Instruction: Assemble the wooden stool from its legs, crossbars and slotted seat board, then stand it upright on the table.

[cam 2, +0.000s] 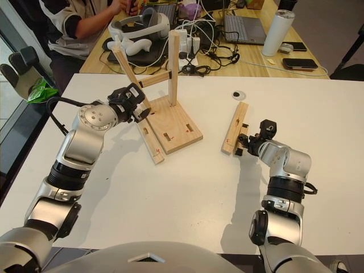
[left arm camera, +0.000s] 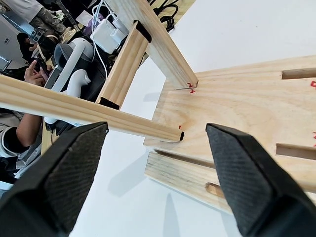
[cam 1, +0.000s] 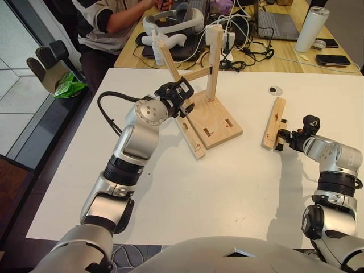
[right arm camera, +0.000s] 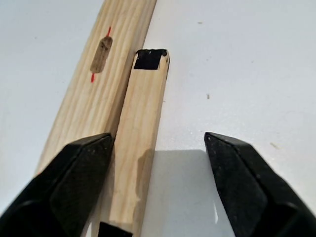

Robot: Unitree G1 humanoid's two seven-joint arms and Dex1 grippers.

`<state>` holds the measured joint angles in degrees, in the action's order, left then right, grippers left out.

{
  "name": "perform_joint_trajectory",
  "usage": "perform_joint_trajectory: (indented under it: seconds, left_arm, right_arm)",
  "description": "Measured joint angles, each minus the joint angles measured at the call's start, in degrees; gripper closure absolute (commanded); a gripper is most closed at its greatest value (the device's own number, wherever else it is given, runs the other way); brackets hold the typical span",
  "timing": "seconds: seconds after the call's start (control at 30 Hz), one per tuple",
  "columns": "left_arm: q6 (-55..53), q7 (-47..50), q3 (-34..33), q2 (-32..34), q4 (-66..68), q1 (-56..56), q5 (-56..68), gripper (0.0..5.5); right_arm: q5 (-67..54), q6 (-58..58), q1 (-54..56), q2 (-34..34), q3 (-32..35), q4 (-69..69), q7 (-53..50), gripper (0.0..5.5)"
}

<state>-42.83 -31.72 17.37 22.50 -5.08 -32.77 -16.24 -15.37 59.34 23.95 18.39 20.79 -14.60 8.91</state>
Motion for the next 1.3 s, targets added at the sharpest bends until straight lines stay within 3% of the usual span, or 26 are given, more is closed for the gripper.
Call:
perform_joint_trajectory:
  seconds: [0.13,0.33,0.7,0.83,1.1,1.3]
  left_arm:
    - [-0.13,0.12,-0.01,-0.11,-0.74,0.23,0.13,1.82]
    - [-1.27,-0.06,0.89,-0.61,-3.6,2.13,1.21,1.82]
    - [-1.08,-0.05,1.14,-0.53,-3.54,1.98,1.31,1.82]
    - [-1.48,0.57,1.13,-1.71,-3.69,2.01,2.15,1.82]
    - [-7.64,22.27,-11.06,-27.56,-15.41,7.94,7.25,1.82]
    - [-7.58,29.46,-14.05,-29.68,-20.27,10.38,8.36,1.82]
  right_arm:
    - [1.39,0.48,0.63,2.44,-3.61,-1.4,0.39,1.97]
    - [2.42,0.93,-1.95,6.23,-2.07,-0.99,-0.97,1.97]
    - [0.44,2.71,-2.14,3.21,1.71,1.63,-1.9,1.97]
    - [0.45,3.38,-3.41,3.17,0.51,3.7,-1.13,2.67]
    - [0.5,3.54,-5.59,3.12,-0.15,6.32,-1.0,4.07]
    - [0.49,3.07,-6.5,2.84,0.26,7.33,-1.08,4.2]
